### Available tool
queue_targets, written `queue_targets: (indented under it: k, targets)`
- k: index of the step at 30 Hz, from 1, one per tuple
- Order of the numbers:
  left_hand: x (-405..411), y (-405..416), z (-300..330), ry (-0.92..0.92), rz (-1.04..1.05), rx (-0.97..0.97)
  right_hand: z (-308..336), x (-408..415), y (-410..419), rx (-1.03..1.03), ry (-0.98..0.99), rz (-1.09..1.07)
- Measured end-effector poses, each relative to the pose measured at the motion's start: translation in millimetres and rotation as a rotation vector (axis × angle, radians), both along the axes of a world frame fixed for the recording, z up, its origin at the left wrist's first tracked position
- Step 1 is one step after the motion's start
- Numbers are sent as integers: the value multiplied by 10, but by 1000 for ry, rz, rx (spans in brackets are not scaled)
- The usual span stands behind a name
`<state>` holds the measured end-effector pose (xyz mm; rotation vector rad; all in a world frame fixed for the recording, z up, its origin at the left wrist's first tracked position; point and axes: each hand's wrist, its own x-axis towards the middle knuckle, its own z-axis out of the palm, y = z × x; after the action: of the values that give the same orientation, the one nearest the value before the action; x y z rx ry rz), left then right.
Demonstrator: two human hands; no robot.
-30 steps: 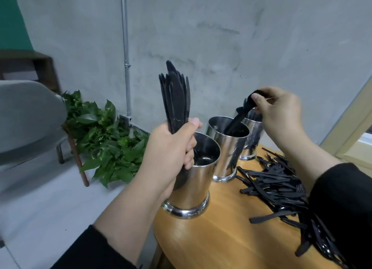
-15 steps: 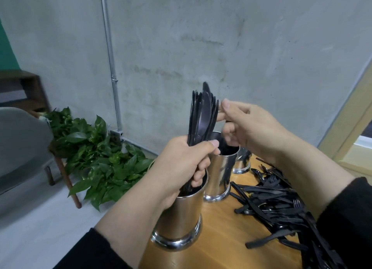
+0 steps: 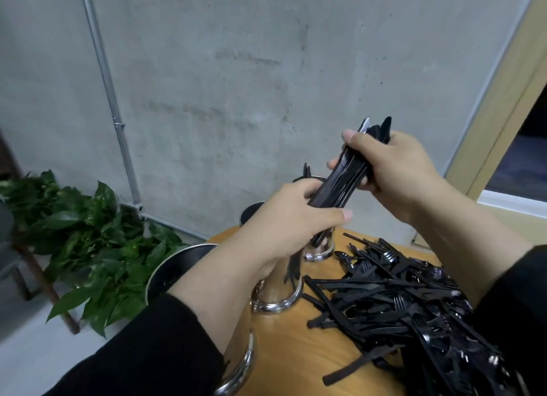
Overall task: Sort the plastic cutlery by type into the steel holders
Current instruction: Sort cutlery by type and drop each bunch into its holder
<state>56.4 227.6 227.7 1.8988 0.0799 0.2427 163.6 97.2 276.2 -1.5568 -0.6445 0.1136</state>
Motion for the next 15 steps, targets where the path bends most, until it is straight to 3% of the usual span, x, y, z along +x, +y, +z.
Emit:
queue_targets:
  k: [7,15]
  targets:
    - [280,188,34,-27,285,160,78,694,-15,90,-158,-324]
    - [416,275,-69,28,342,253,-337,1502,356,-224,-243,-423]
